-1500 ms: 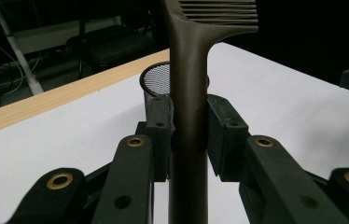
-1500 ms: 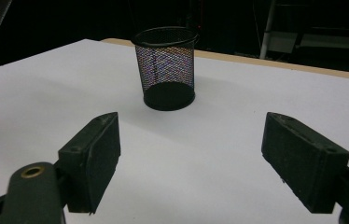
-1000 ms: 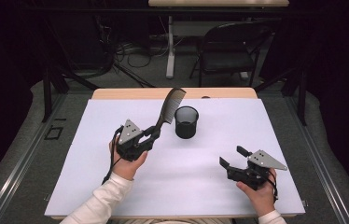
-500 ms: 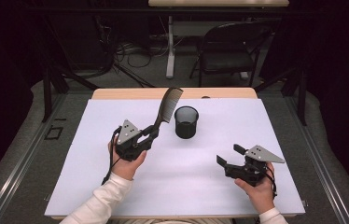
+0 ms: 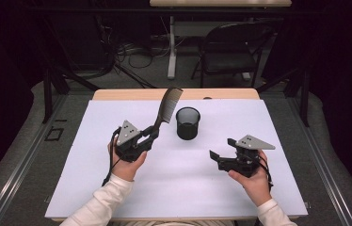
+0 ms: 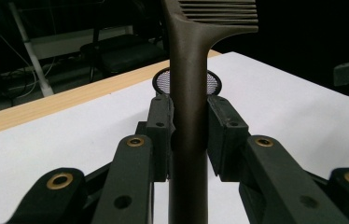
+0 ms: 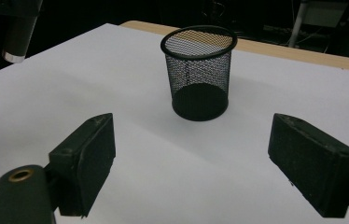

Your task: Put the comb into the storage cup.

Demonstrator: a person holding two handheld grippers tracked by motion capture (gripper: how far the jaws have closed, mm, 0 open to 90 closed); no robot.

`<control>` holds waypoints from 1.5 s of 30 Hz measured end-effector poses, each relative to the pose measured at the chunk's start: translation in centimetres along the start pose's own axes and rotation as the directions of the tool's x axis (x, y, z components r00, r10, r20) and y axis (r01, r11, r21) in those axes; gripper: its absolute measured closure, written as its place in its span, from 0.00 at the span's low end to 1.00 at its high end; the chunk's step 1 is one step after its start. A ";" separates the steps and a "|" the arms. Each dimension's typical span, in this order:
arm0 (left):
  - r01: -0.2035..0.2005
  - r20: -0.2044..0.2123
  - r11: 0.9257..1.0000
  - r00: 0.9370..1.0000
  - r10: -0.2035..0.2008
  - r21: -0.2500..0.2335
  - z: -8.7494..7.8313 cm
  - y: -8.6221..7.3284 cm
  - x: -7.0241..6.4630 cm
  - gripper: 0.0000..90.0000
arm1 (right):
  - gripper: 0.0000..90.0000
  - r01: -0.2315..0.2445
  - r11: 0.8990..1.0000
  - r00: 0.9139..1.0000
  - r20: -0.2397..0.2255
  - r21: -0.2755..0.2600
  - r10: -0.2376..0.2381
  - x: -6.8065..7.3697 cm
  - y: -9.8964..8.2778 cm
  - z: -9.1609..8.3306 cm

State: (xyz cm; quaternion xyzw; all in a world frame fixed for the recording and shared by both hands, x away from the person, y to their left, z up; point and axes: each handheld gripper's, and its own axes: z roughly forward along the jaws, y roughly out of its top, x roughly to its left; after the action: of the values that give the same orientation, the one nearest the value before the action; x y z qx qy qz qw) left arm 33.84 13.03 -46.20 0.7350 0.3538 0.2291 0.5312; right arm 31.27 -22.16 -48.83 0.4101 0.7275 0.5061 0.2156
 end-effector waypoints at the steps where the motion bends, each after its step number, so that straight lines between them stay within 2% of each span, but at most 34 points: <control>1: 0.001 0.000 1.000 1.000 -0.001 0.001 0.0 0.0 0.0 0.80 | 0.16 0.006 1.000 1.000 -0.002 0.001 -0.006 0.1 0.2 0.3; 9: 0.005 -0.001 1.000 1.000 -0.005 0.002 0.0 0.0 0.2 0.80 | 0.16 0.024 0.999 0.999 -0.042 0.043 -0.022 0.4 1.8 2.3; 18: 0.007 -0.002 1.000 1.000 -0.007 -0.002 -0.1 0.0 0.3 0.80 | 0.15 0.047 0.997 0.995 -0.095 0.056 -0.041 1.0 3.2 3.9; 29: 0.007 -0.007 1.000 1.000 -0.007 -0.006 -0.2 0.0 0.3 0.80 | 0.15 0.048 0.998 0.993 -0.105 0.029 -0.045 1.2 4.9 5.3; 42: 0.005 -0.010 1.000 1.000 -0.005 -0.016 -0.1 -0.1 0.3 0.80 | 0.15 0.036 0.999 0.992 -0.119 0.035 -0.032 1.7 7.0 6.5; 45: 0.005 -0.010 1.000 1.000 -0.005 -0.016 -0.1 -0.2 0.3 0.80 | 0.15 0.023 1.000 0.990 -0.141 0.020 -0.020 1.9 7.2 6.5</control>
State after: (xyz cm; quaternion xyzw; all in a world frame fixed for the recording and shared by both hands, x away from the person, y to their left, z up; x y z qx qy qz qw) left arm 33.87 13.36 -46.33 0.7288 0.3564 0.2344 0.5356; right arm 37.64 -15.92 -44.61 0.3679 0.7506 0.5236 0.1646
